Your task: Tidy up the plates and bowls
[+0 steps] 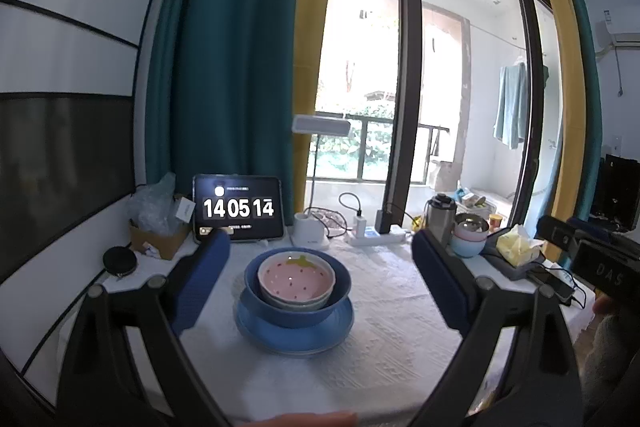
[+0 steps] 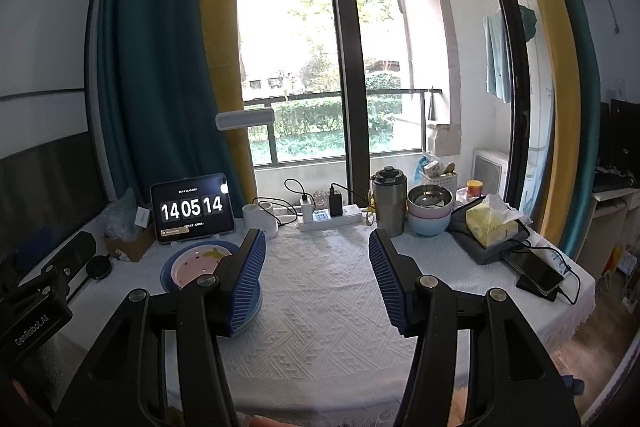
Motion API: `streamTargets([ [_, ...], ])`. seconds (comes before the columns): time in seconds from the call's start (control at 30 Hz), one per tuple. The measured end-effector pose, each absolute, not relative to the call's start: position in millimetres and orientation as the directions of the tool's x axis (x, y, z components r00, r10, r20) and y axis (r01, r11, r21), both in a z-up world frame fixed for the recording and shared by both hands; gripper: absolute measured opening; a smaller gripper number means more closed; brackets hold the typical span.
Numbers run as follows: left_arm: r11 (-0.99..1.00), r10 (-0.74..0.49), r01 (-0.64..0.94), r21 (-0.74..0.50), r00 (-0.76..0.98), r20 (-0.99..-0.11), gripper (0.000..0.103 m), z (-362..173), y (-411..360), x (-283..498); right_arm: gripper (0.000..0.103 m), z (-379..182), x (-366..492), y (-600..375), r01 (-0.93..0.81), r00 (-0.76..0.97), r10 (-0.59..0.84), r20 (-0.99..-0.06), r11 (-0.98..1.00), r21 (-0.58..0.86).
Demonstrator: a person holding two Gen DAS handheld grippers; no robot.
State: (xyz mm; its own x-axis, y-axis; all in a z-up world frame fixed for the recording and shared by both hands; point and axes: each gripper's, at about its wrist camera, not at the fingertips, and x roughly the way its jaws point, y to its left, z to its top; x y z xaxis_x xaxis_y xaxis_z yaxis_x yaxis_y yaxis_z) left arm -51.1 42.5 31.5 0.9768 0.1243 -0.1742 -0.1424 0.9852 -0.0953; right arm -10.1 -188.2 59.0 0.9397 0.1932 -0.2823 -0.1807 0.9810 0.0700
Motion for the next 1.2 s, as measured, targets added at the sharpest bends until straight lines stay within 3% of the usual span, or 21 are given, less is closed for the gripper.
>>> streamTargets([
  [1.2,0.987,0.115,-0.133,-0.091,0.977,-0.18,0.093,31.3,35.2,-49.8,0.057,55.7,-8.9,-188.3,-0.181,0.939,0.194,-0.285,0.981,0.072],
])
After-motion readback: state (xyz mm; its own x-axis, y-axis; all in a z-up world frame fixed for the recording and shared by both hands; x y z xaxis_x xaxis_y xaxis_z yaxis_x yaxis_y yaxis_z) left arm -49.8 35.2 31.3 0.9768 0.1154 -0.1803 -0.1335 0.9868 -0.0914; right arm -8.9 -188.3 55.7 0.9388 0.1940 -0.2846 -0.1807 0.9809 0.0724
